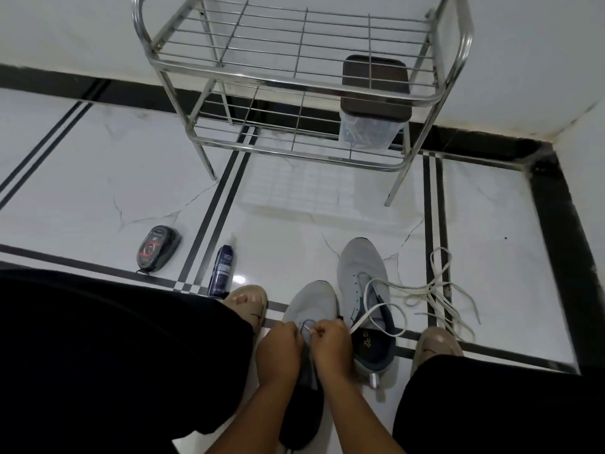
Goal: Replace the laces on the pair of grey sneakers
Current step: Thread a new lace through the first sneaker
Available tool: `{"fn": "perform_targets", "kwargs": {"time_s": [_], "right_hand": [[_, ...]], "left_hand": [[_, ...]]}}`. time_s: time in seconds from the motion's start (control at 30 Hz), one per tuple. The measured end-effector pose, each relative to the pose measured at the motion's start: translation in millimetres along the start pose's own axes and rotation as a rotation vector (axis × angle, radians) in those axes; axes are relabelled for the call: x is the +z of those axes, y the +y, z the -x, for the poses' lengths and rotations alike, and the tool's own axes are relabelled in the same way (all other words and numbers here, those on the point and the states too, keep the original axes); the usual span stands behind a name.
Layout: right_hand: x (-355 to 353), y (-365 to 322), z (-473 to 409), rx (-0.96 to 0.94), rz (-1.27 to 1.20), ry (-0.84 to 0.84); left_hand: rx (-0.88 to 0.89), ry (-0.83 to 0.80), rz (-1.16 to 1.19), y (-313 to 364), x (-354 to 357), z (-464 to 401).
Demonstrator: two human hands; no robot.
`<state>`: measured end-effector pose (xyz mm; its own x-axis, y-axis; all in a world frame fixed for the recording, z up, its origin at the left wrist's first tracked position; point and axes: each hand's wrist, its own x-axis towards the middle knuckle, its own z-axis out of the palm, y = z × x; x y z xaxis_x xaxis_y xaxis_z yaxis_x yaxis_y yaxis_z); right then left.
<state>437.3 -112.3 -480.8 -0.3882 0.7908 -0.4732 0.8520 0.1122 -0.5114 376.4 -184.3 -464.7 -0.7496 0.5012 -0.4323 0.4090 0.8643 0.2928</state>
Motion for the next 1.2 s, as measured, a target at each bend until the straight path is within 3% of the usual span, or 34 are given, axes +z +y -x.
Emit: {"fn": "perform_targets", "kwargs": {"time_s": [0.73, 0.93, 1.1, 1.2], "right_hand": [[10.6, 14.0, -6.6, -0.105, -0.110, -0.001], [5.9, 5.7, 4.7, -0.193, 0.164, 0.057], [6.9, 7.5, 6.0, -0.126, 0.128, 0.160], [8.0, 8.8, 6.6, -0.253, 0.270, 0.161]], "left_hand": [[0.136, -0.042, 0.114, -8.2, 2.7, 3.5], [0.190, -0.038, 0.110, -8.4, 0.4, 5.2], [0.209, -0.033, 0.096, -6.5, 2.2, 4.6], [0.172, -0.046, 0.103, -8.1, 3.9, 1.8]]}}
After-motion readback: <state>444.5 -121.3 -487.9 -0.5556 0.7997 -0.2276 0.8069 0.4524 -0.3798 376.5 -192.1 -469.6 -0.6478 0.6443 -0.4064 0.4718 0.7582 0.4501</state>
